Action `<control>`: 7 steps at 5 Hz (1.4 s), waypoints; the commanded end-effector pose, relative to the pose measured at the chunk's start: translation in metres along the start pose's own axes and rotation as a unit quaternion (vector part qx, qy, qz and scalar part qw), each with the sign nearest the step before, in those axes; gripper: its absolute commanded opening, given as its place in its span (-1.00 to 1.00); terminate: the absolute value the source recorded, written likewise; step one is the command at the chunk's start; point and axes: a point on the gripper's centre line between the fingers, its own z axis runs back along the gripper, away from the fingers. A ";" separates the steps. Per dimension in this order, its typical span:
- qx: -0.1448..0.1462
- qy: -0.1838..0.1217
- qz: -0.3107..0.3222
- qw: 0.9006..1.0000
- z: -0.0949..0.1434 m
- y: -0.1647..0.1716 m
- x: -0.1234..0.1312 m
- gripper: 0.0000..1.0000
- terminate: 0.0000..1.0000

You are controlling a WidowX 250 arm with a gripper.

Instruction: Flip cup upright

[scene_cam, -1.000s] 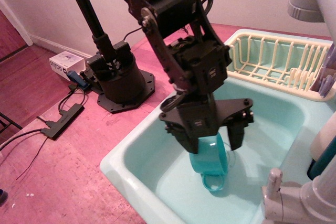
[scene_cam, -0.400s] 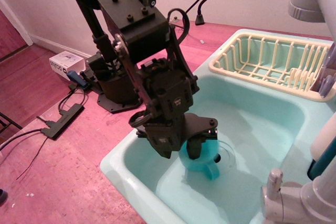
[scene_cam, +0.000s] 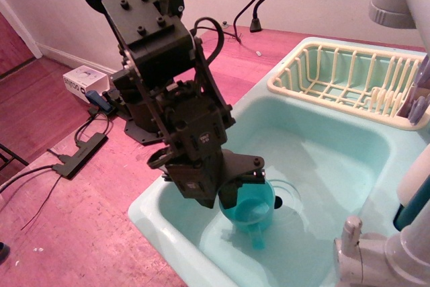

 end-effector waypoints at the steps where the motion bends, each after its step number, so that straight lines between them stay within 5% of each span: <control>1: 0.033 -0.028 0.009 0.999 0.018 0.005 0.000 1.00 -1.00; 3: 0.075 -0.039 0.019 0.996 0.050 0.022 -0.006 1.00 -1.00; 7: 0.075 -0.039 0.019 0.996 0.050 0.022 -0.006 1.00 -1.00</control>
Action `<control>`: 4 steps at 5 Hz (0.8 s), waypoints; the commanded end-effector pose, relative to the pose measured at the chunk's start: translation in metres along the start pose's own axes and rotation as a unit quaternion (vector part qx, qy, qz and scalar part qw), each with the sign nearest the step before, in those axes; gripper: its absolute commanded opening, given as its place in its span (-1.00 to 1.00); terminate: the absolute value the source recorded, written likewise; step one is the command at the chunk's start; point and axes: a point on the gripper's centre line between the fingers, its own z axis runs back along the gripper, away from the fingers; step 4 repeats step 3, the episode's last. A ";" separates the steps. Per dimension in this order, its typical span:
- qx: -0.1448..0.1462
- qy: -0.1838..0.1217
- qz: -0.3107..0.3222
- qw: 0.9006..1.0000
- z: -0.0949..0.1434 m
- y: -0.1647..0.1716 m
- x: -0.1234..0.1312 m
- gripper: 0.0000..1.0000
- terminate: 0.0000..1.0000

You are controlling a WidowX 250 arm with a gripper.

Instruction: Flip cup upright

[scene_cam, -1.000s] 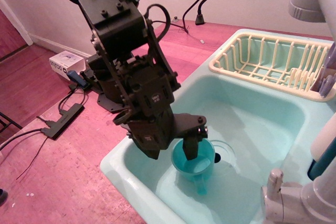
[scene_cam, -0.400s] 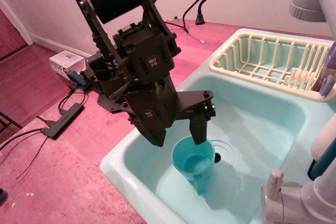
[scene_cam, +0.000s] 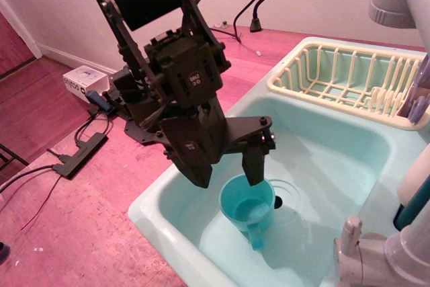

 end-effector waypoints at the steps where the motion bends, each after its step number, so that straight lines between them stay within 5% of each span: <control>1: 0.019 -0.020 0.007 1.000 0.016 0.008 0.002 1.00 -1.00; 2: 0.019 -0.020 0.007 1.000 0.016 0.008 0.002 1.00 -1.00; 3: 0.019 -0.020 0.007 1.000 0.016 0.008 0.002 1.00 1.00; 4: 0.019 -0.020 0.007 1.000 0.016 0.008 0.002 1.00 1.00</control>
